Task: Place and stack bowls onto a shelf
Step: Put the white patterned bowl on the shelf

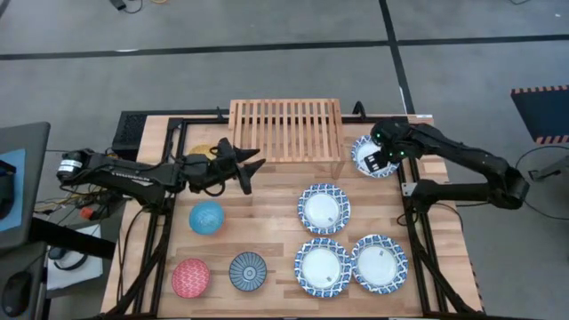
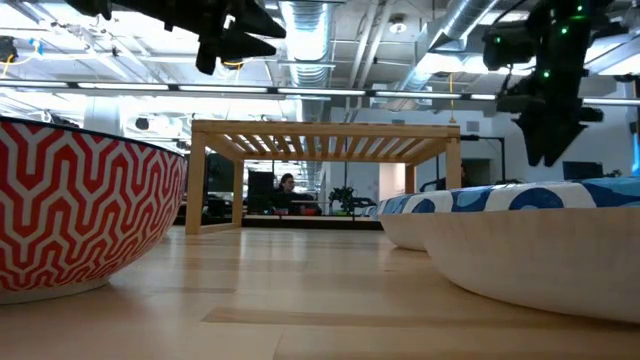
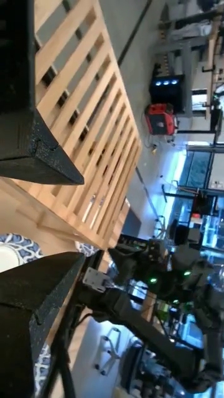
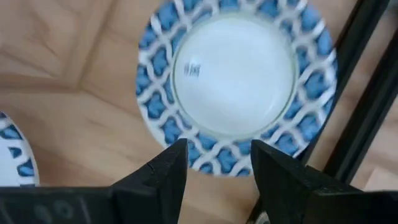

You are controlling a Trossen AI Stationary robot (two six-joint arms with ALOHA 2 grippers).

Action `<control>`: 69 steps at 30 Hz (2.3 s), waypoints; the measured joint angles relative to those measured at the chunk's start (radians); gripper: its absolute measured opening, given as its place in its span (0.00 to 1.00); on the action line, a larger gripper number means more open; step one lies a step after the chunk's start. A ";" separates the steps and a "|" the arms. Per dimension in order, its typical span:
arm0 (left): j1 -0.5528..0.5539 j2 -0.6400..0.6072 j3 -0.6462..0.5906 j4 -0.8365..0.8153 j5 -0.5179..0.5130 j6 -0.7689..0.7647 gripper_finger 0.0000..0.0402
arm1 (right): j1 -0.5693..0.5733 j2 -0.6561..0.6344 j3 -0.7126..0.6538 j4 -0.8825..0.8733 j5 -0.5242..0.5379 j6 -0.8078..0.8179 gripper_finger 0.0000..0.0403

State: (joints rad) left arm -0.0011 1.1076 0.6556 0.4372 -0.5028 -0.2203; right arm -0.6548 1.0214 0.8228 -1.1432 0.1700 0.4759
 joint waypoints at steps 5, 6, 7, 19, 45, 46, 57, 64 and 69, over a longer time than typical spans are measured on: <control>0.002 0.000 0.019 -0.036 0.036 -0.062 0.43 | -0.009 0.000 -0.059 -0.003 -0.006 0.014 0.48; 0.001 0.000 0.030 -0.061 0.053 -0.058 0.43 | -0.014 0.000 -0.070 -0.006 -0.021 0.014 0.48; 0.001 0.000 0.046 -0.100 0.067 -0.053 0.43 | -0.018 0.000 -0.079 -0.005 -0.044 0.014 0.48; 0.001 0.000 0.185 -0.324 0.079 0.083 0.43 | 0.047 0.008 -0.142 0.228 -0.164 -0.111 0.55; -0.018 0.001 0.185 -0.426 0.013 0.016 0.43 | 0.097 0.261 -0.125 0.210 -0.050 -0.083 0.05; -0.013 0.001 0.185 -0.422 0.011 0.015 0.43 | 0.100 0.243 -0.118 0.199 -0.042 -0.077 0.05; 0.099 0.008 0.185 -0.420 0.106 -0.050 0.43 | 0.106 0.093 -0.093 0.168 -0.024 -0.031 0.05; 0.116 0.008 0.185 -0.402 0.131 -0.075 0.43 | 0.140 0.082 -0.094 0.159 -0.011 -0.062 0.05; 0.113 0.008 0.185 -0.401 0.132 -0.108 0.43 | 0.209 0.070 -0.070 0.148 0.016 -0.062 0.05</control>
State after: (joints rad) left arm 0.1121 1.1152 0.8406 0.0360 -0.3707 -0.3279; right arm -0.4455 1.0917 0.7527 -0.9950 0.1860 0.4137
